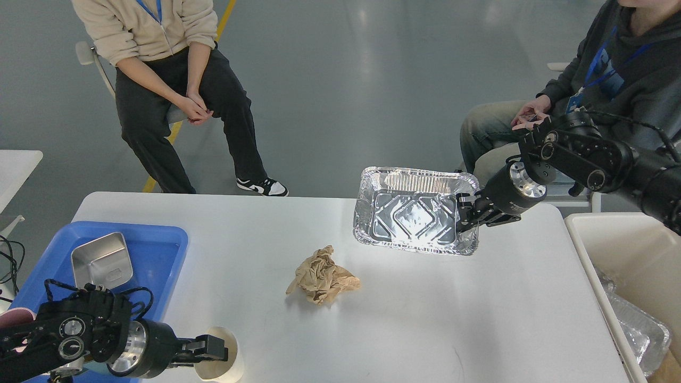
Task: Tidy desktop
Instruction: 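Reach the left gripper to the white paper cup and grasp it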
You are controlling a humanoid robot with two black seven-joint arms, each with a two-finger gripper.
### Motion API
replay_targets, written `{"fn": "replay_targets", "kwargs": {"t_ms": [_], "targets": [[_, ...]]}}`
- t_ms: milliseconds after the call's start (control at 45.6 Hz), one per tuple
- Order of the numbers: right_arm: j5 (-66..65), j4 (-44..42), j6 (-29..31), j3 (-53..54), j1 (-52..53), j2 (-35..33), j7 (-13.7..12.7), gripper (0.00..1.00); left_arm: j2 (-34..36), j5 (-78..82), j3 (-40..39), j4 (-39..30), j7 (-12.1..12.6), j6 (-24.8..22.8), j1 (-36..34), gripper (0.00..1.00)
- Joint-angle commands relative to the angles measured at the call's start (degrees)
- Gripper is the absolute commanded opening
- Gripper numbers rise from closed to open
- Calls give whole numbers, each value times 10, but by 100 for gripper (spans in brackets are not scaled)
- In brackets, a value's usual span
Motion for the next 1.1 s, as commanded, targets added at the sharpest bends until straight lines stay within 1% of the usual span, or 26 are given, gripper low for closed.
{"fn": "replay_targets", "kwargs": {"t_ms": [0, 44, 110, 175, 197, 307, 416, 570, 657, 789, 898, 1030, 1074], "targets": [[0, 0, 0, 1, 0, -1, 1, 0, -13, 7, 4, 1, 10, 2, 2, 50], [0, 0, 0, 1, 0, -1, 1, 0, -17, 8, 7, 2, 11, 7, 2, 43], [0, 0, 0, 2, 0, -1, 1, 0, -20, 9, 13, 1, 14, 14, 2, 27], [1, 0, 0, 3, 0, -1, 2, 0, -24, 9, 16, 2, 14, 17, 1, 15], [2, 0, 0, 3, -1, -1, 3, 0, -24, 9, 16, 2, 15, 17, 1, 12], [3, -1, 0, 4, -4, -3, 4, 0, -23, 8, 15, 1, 14, 15, 0, 3], [7, -1, 0, 8, -11, -3, 9, 0, -20, 6, 15, 1, 14, 11, -3, 1], [8, -1, 0, 20, -24, -3, 26, 0, -14, 1, 10, -1, 14, 8, -4, 0], [9, -1, 0, 28, -35, -3, 27, 0, -5, -3, 7, -6, 15, 4, -9, 0], [13, -1, 0, 44, -48, -1, 36, 0, 13, -20, -2, -18, 18, -21, -35, 0], [14, 0, 0, 44, -51, 3, 37, 0, 37, -50, -6, -22, 18, -34, -62, 0], [20, 0, 0, 44, -51, 4, 39, 0, 62, -85, -18, -23, 17, -67, -103, 0], [20, 0, 0, 44, -49, 4, 39, 0, 76, -102, -29, -23, 17, -84, -120, 0]]}}
